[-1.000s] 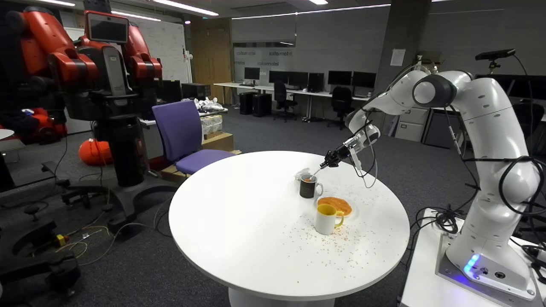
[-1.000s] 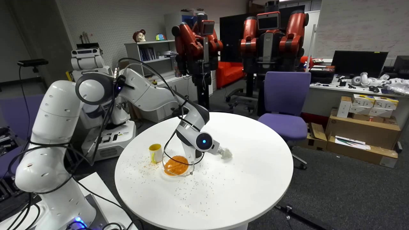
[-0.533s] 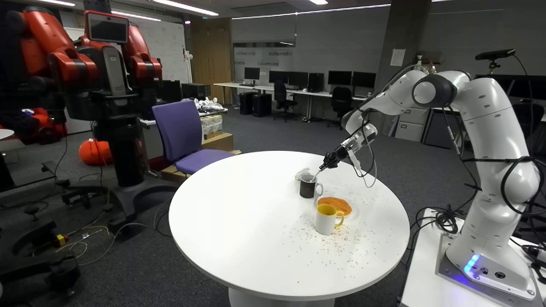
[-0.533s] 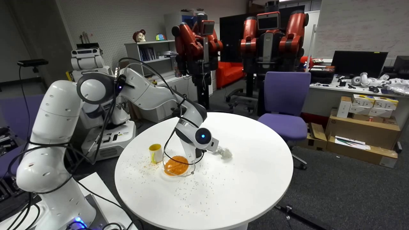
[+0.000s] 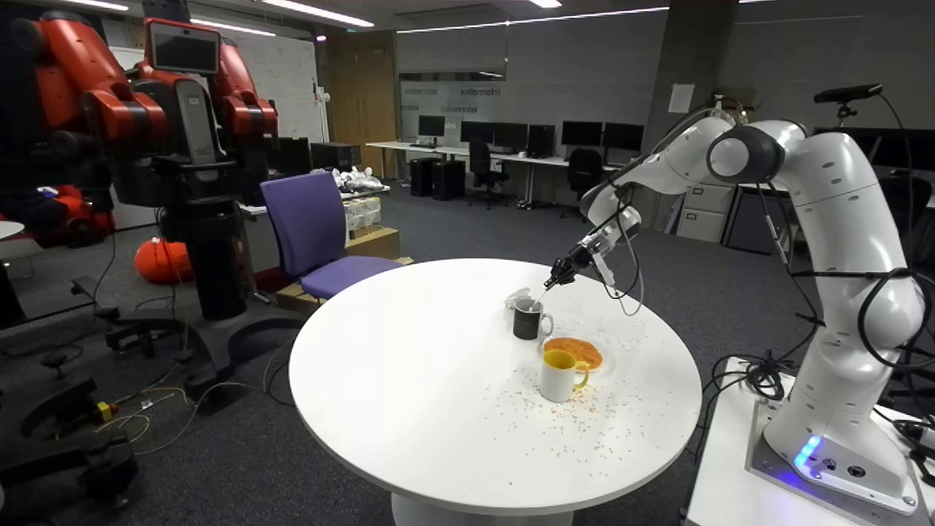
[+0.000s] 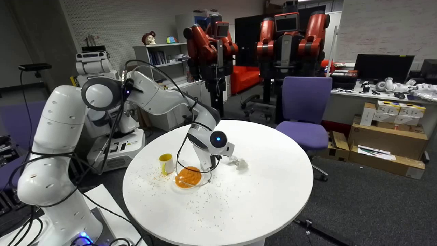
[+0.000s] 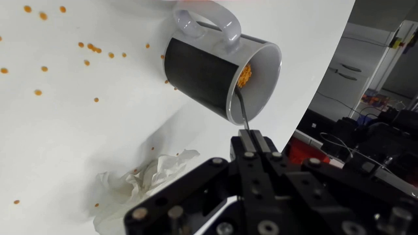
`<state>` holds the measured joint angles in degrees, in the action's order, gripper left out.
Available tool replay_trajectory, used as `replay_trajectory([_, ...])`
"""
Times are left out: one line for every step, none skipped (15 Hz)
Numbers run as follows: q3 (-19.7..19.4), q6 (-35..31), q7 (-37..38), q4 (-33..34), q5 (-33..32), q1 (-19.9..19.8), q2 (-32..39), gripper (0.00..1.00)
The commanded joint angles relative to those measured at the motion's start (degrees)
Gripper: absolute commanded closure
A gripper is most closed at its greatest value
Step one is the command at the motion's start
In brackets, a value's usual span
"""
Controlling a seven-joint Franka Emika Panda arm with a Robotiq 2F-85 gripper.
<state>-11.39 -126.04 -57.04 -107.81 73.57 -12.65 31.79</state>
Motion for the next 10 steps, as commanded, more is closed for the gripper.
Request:
replay_trajectory([0.77,-1.76,2.07,-1.2,-4.14,0.68,-3.49,0.99])
replay_trajectory([0.99,-1.95,1.94,-1.49,-5.09,0.78,-4.09,0.99])
replay_trajectory([1.26,-2.1,1.9,-1.77,-6.04,0.87,-4.72,0.99])
replay_trajectory([1.54,-2.62,1.61,-2.11,-6.68,1.07,-5.4,0.99])
replay_trajectory([1.77,-3.11,1.42,-2.42,-7.27,1.3,-6.08,0.99])
replay_trajectory([1.98,-4.1,1.04,-2.73,-8.02,1.65,-6.77,0.99])
replay_trajectory([2.23,-5.23,0.91,-2.95,-8.78,1.94,-7.25,0.99])
replay_trajectory([2.5,-6.49,0.86,-3.09,-9.63,2.21,-7.73,0.99])
replay_trajectory([2.73,-7.86,0.65,-3.2,-10.42,2.44,-7.99,0.99])
replay_trajectory([3.02,-9.01,0.81,-3.27,-11.23,2.64,-8.28,0.99])
